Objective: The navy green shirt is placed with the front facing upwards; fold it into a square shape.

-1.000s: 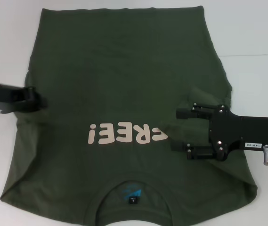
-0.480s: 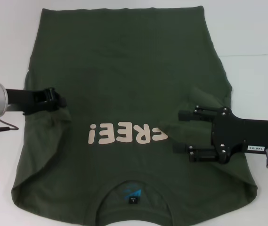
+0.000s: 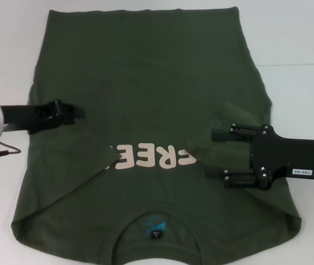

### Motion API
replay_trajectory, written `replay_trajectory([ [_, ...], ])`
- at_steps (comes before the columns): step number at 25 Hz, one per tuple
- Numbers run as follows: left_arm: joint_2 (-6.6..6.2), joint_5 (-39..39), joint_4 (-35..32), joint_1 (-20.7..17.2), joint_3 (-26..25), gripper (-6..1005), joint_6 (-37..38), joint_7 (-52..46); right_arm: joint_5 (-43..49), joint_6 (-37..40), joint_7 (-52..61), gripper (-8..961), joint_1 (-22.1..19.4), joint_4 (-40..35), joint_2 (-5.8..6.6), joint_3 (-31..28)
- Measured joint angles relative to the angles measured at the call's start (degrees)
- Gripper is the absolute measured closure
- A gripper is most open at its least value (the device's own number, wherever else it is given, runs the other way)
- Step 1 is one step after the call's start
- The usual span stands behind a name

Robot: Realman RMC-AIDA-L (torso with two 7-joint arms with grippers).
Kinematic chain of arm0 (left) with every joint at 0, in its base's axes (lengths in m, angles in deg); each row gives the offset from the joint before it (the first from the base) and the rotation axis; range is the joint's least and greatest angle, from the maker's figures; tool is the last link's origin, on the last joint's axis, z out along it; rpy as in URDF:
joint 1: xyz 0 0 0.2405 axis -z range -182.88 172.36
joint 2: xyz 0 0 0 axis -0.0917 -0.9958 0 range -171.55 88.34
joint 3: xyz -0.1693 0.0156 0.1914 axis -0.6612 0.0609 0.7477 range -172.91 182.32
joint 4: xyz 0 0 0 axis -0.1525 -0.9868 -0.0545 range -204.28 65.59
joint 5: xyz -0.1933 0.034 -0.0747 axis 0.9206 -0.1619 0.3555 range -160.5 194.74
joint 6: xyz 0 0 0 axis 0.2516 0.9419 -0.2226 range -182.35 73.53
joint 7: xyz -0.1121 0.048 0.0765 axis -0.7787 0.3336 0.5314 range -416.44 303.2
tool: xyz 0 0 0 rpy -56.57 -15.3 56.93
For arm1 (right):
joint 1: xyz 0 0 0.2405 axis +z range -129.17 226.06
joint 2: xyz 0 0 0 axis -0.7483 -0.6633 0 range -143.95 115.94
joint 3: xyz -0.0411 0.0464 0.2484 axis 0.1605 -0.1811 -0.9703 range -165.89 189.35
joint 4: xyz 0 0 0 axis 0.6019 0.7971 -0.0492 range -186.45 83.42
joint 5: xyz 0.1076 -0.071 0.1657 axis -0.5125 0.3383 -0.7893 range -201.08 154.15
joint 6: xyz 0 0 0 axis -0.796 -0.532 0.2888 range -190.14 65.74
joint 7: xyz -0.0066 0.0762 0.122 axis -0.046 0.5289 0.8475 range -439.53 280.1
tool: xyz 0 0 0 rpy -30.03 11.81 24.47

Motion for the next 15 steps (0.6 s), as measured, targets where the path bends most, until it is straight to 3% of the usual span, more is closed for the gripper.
replay_trajectory([
  [6,-0.19,8.92,0.21,-1.58,-5.07,587,6.13,9.92,4.55,0.31,15.56,59,0.78,-8.95,-0.11,0.3],
  [15,0.5,15.65,0.26,-4.07,-5.63,210,15.02,31.82,15.02,1.47,45.24,36,3.66,-20.92,-0.25,2.89],
])
